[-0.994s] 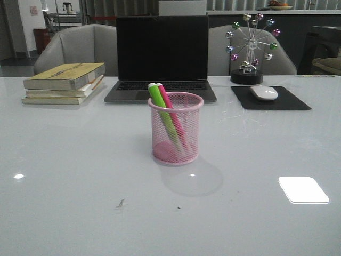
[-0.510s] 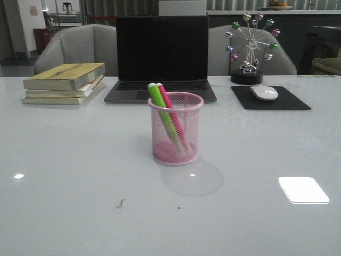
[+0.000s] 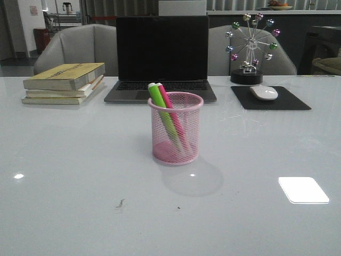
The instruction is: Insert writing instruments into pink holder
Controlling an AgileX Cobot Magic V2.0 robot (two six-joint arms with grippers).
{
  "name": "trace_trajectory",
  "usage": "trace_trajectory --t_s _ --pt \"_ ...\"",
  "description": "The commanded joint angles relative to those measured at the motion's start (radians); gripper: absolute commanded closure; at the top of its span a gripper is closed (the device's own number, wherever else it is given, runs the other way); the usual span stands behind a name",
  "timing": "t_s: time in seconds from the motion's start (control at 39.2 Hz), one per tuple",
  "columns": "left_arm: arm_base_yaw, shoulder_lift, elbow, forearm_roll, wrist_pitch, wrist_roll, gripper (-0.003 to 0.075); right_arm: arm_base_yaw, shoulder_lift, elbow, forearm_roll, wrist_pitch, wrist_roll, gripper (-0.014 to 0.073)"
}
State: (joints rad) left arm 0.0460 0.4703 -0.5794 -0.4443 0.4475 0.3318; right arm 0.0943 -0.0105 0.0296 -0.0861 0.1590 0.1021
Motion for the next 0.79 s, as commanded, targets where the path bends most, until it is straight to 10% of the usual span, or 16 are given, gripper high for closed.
trace_trajectory --t_s 0.0,0.76 --pt "0.001 0.004 -0.029 -0.02 -0.068 -0.001 0.0231 -0.005 -0.015 0.002 -0.001 -0.093 0.004 0.0563" --pt "0.001 0.004 -0.029 0.025 -0.071 -0.003 0.0303 -0.005 -0.015 0.002 -0.001 -0.093 0.004 0.0563"
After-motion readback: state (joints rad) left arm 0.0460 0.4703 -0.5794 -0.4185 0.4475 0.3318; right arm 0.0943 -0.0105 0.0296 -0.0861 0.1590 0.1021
